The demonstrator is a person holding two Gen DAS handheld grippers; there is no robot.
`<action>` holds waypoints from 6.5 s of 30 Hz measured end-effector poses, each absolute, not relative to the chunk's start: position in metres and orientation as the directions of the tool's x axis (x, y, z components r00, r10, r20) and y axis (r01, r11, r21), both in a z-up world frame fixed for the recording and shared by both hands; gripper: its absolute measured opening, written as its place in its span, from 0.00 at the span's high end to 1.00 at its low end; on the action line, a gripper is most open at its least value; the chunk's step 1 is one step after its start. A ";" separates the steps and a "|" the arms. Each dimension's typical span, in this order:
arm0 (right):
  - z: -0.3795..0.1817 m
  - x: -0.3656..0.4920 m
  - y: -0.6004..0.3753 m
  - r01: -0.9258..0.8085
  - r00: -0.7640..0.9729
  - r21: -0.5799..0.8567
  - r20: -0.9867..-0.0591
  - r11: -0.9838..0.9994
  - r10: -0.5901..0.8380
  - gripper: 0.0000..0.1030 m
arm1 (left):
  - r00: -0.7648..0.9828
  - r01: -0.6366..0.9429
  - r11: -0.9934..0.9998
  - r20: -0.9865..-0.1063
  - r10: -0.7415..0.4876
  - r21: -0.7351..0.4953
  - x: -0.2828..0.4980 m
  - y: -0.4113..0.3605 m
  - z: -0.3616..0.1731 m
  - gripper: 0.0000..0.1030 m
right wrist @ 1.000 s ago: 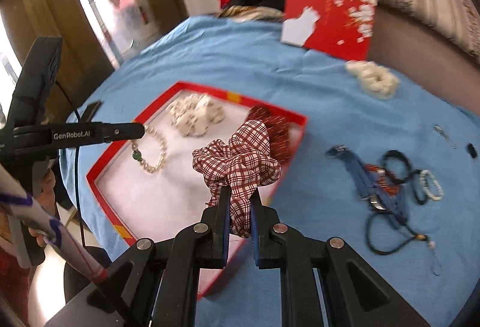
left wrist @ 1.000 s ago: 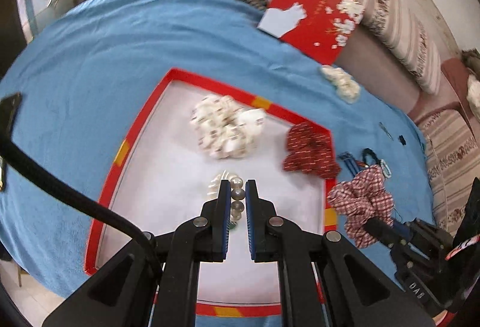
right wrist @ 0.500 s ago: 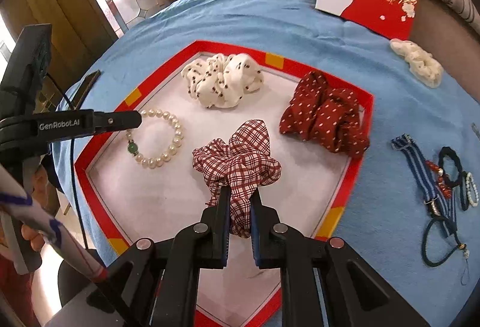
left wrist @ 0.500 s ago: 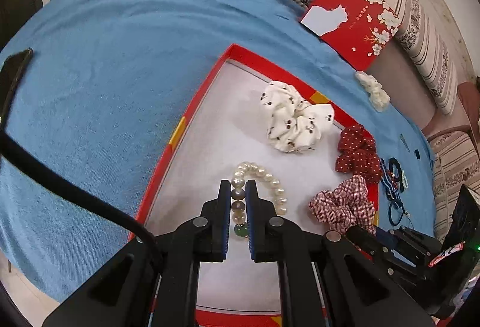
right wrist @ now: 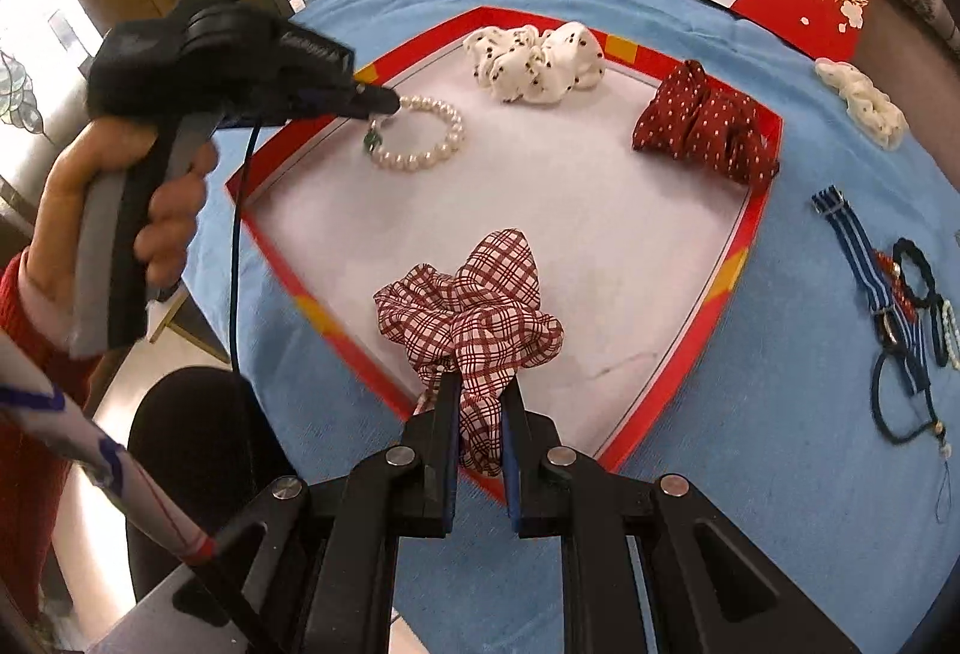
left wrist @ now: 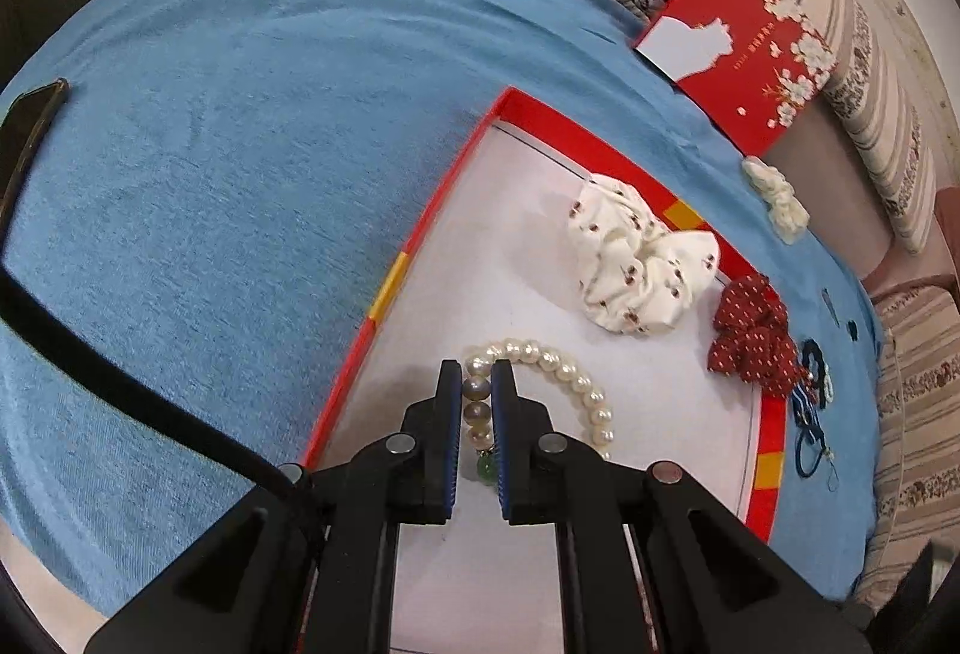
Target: Organize jewelry
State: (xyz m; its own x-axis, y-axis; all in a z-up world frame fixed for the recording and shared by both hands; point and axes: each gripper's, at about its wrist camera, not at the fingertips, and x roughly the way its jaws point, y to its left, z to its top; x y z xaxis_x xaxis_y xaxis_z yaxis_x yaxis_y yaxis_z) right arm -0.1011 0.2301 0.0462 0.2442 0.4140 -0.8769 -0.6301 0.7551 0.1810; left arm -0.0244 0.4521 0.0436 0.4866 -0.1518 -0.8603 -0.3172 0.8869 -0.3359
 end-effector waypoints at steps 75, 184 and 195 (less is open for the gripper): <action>0.041 -0.024 -0.061 -0.178 0.545 0.240 -0.783 0.954 0.298 0.48 | 0.427 0.144 0.949 -0.847 -0.315 -0.281 0.091 0.146 0.076 0.53; 0.055 0.009 0.212 -0.447 0.453 0.115 -0.826 0.887 0.335 0.59 | 0.476 -0.303 0.915 -0.874 -0.095 -0.265 0.060 0.446 0.053 0.53; 0.097 -0.021 0.177 -0.446 0.505 0.147 -0.773 0.883 0.383 0.53 | 0.560 -0.338 0.888 -0.825 -0.077 -0.312 0.000 0.441 0.109 0.43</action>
State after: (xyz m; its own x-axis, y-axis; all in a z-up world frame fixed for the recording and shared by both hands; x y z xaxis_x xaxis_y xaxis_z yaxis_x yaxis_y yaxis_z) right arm -0.0211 0.1766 0.0969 0.5054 0.3834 -0.7730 -0.4456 0.8831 0.1467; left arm 0.0002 0.4407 0.1089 0.5597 -0.0771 -0.8251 -0.3379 0.8879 -0.3121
